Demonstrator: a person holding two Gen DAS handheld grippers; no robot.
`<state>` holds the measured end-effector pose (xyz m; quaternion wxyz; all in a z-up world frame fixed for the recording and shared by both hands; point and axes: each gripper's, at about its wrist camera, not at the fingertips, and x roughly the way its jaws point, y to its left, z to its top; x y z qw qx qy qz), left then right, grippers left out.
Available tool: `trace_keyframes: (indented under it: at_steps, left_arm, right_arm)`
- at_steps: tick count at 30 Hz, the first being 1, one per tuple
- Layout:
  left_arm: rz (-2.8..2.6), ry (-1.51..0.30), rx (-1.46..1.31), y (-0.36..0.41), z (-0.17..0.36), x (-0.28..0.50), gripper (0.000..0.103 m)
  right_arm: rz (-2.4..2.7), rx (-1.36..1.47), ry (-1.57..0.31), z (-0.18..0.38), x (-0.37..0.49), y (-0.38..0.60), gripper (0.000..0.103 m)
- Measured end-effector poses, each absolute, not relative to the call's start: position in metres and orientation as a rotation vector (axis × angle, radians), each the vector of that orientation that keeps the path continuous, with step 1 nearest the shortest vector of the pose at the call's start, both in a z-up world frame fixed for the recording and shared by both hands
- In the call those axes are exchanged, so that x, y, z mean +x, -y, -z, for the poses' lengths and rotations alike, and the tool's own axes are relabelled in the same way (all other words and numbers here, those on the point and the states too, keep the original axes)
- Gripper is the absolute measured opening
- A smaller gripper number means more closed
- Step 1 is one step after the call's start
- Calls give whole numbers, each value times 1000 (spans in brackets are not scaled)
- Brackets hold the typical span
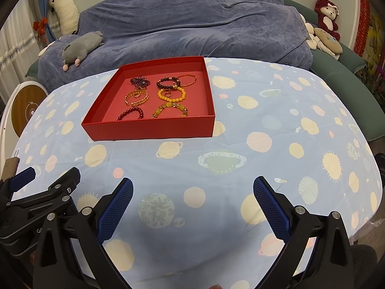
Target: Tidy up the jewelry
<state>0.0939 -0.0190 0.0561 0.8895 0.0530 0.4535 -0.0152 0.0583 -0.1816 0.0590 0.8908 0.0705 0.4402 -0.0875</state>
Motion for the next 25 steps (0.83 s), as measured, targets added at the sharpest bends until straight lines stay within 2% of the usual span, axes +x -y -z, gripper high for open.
trace_keyframes:
  at_steps: [25]
  left_arm:
    - [47, -954, 113, 21, -53, 95, 95]
  right_arm:
    - [184, 148, -912, -58, 59, 184, 96]
